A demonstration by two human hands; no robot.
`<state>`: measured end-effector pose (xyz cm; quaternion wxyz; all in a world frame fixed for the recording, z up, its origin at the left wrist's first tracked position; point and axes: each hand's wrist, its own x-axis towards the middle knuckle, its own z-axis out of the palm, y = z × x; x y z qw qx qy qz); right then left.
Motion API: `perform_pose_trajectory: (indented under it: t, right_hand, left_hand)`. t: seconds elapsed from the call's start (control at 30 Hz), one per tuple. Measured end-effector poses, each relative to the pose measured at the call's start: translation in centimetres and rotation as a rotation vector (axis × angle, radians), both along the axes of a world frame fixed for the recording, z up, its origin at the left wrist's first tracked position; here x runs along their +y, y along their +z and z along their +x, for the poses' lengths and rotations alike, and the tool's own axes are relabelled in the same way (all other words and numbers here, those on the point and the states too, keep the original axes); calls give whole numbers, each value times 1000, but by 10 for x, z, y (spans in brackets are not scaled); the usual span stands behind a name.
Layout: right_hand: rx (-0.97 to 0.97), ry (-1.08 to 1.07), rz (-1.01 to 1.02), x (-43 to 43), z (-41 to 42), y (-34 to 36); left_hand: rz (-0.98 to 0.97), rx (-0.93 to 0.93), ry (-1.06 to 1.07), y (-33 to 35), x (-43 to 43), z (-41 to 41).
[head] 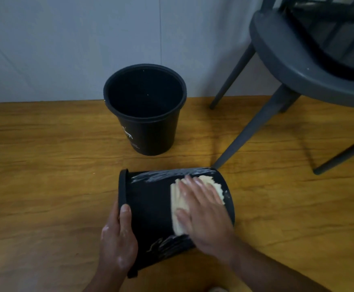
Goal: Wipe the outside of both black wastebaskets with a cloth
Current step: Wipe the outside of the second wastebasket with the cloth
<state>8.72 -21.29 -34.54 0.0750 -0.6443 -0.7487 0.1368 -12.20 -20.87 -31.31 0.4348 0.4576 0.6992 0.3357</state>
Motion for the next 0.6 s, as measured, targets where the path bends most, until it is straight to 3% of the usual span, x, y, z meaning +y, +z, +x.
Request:
perform_pose_trajectory:
  t: [0.17,0.37,0.43,0.6]
  right_hand:
    - [52,-182,41,6,48,-17]
    - [40,-320,95,3,21,-17]
    - [70,-252,116,-5,0,-13]
    - [61,144,84,-28,-44,-1]
  left_hand:
    - [-2,-66,-10,3,-2,3]
    - [17,-63,9,6,-2,7]
    - [9,-56,17,5,0,8]
    - [-19,-46,28,2,7,5]
